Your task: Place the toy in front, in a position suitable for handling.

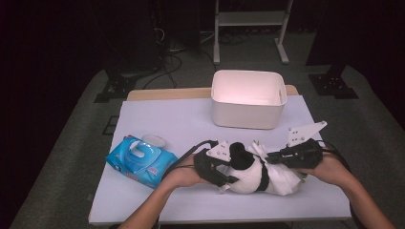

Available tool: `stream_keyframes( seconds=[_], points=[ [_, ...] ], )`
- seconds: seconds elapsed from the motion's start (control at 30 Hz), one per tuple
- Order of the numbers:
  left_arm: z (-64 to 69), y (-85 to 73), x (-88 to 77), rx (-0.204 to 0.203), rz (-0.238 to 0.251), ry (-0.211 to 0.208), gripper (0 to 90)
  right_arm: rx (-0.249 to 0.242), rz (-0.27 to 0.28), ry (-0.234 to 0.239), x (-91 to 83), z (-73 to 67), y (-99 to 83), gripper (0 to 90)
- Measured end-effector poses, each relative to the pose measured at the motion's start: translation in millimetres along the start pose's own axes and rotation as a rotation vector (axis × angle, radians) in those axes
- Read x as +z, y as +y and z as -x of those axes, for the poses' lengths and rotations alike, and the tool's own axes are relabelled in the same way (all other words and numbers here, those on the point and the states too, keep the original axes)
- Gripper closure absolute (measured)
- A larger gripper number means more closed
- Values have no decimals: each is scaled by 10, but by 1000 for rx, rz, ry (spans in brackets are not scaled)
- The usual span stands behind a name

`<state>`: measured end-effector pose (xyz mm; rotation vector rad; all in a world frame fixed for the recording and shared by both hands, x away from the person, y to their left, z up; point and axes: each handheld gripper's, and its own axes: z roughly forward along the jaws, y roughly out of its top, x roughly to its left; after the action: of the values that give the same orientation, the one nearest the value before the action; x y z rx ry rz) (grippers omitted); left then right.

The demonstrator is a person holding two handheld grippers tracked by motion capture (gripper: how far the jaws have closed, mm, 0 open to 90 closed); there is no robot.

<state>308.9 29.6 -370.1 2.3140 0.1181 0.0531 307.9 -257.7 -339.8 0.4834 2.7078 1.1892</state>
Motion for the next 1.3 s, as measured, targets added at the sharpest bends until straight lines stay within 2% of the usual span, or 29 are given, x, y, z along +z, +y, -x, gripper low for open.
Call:
stream_keyframes(
  seconds=[0.2, 0.4, 0.57, 0.7, 0.83, 0.9, 1.0, 1.07, 1.13, 1.2, 1.3],
  points=[
    [31, 30, 28, 11, 4, -5, 446, -32, 29, 45, 121, -34, 185, 843],
    [43, 44, 93, 12, 13, -13, 447, -61, 45, 64, 207, -50, 390, 842],
    [35, -17, 73, -1, 39, -33, 433, -39, 30, 78, 199, -54, 333, 842],
    [15, -108, 58, -29, 57, -34, 337, -33, 14, 74, 154, -71, 251, 843],
    [-14, -211, 162, -62, 84, -70, 280, -21, 10, 89, 133, -88, 183, 843],
    [-16, -218, 175, -49, 97, -70, 315, -22, 9, 83, 129, -100, 174, 843],
    [-13, -210, 145, -33, 126, -51, 446, -19, 21, 75, 129, -103, 182, 843],
    [-15, -178, 113, -39, 142, -39, 488, -27, 35, 69, 129, -90, 224, 843],
    [-9, -129, 82, -32, 145, -42, 508, -29, 53, 70, 132, -75, 303, 843],
    [18, -39, 69, -3, 129, -32, 514, -48, 66, 76, 146, -80, 439, 843],
    [31, 26, 70, 2, 128, -24, 514, -83, 50, 57, 193, -112, 610, 843]
  ],
)
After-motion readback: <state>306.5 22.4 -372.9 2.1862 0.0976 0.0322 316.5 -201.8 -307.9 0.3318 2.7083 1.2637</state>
